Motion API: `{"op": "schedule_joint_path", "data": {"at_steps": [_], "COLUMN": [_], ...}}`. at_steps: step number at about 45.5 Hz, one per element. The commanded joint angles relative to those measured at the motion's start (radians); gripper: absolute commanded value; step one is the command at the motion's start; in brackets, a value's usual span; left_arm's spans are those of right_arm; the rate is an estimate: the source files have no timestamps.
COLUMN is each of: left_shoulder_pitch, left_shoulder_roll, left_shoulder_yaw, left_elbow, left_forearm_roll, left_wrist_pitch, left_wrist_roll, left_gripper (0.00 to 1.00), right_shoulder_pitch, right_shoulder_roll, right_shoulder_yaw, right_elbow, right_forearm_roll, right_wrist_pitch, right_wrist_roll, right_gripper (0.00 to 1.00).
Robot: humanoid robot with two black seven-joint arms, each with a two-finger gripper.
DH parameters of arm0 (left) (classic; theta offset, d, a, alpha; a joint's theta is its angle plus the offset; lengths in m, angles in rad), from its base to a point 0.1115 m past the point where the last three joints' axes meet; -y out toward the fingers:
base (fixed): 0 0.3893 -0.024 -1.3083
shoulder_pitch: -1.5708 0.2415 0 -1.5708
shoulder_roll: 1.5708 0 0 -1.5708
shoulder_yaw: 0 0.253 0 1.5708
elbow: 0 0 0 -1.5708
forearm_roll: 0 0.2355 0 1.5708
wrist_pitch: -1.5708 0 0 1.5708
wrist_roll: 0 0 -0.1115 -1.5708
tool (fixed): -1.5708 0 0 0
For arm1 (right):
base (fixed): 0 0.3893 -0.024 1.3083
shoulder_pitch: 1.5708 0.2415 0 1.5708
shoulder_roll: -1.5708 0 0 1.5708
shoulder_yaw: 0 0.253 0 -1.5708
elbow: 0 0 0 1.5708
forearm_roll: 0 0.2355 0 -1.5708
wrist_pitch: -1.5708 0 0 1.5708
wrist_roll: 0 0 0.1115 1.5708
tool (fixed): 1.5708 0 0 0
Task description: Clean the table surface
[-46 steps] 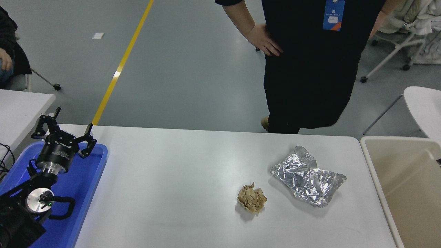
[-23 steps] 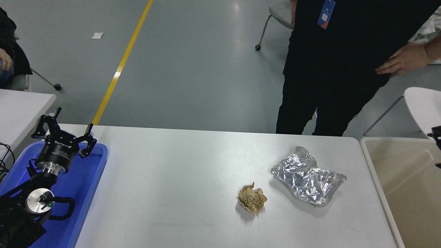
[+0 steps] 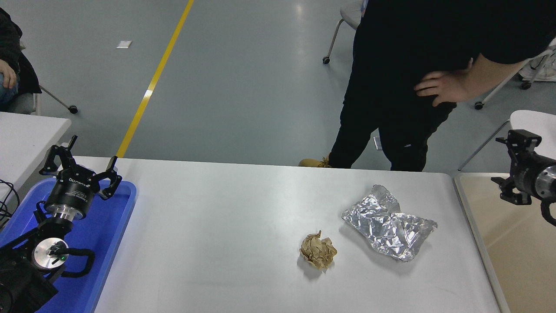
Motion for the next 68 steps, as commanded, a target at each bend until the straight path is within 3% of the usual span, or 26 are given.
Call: {"op": "schedule_joint_path", "data": {"at_steps": [1,17,68], "left_shoulder_pitch": [0.0,0.0,0.0], "left_shoulder_roll": [0.0,0.0,0.0], "left_shoulder_yaw": [0.001,0.0,0.0], "left_elbow": [0.0,0.0,0.0], "left_forearm_roll": [0.0,0.0,0.0], "left_wrist_pitch": [0.001,0.001,-0.001], "left_wrist_roll": [0.0,0.0,0.0], "left_gripper": [1.0,1.0,1.0], "right_shoulder_pitch": [-0.009,-0.041,-0.199], "right_shoulder_roll": [0.011,0.017,0.275], "right_shoulder_yaw": [0.016,0.075,0.333], "right_elbow": [0.011,0.08,0.098], "right_forearm_roll": [0.017,0.044,0.097], "right_wrist_pitch": [-0.001,0.011,0.024], "right_wrist_roll": [0.001,0.014,0.047], "right_gripper": [1.0,1.0,1.0]}}
